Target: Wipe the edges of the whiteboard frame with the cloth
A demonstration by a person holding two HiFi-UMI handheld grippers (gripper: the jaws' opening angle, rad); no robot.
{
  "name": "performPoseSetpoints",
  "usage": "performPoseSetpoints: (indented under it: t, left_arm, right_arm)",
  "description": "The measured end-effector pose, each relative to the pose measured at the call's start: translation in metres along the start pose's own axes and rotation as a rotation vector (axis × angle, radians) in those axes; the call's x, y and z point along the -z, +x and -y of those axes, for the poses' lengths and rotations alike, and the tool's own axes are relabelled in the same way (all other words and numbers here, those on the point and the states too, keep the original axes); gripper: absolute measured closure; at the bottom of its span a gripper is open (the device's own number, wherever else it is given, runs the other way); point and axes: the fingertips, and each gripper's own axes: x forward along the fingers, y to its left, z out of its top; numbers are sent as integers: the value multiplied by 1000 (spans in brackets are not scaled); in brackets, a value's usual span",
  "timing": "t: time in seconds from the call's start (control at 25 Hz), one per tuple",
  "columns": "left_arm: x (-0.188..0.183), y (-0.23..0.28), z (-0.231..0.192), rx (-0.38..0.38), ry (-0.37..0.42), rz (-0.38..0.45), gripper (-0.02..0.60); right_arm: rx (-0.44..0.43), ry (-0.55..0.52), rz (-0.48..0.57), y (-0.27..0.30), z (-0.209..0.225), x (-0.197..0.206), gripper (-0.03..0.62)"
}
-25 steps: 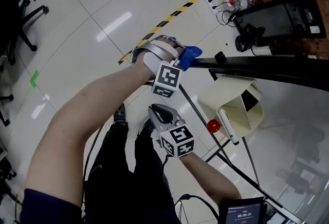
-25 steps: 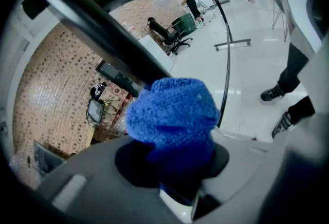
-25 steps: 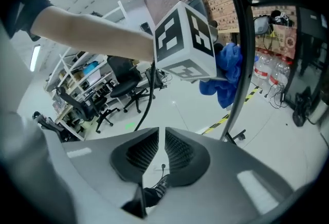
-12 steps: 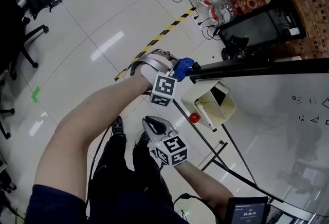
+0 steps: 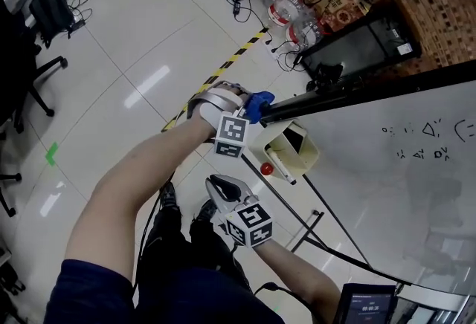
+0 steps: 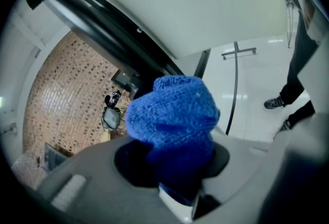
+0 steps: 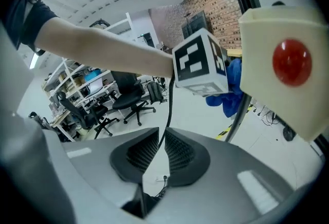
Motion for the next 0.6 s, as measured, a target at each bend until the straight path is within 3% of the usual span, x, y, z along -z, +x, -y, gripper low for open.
performPoseSetpoints:
  t: [0.24, 0.48, 0.6]
  left_arm:
    - [-1, -2, 1, 7, -79, -13, 445]
    - [-1, -28, -22, -47, -303, 42, 445]
    - [-1, -43, -30, -64, -315, 48, 445]
  right_arm:
    - [28, -30, 96, -41, -7, -55, 553]
    - [134, -64, 214, -87, 8, -116, 554]
    - [184, -80, 265, -108, 14, -137, 554]
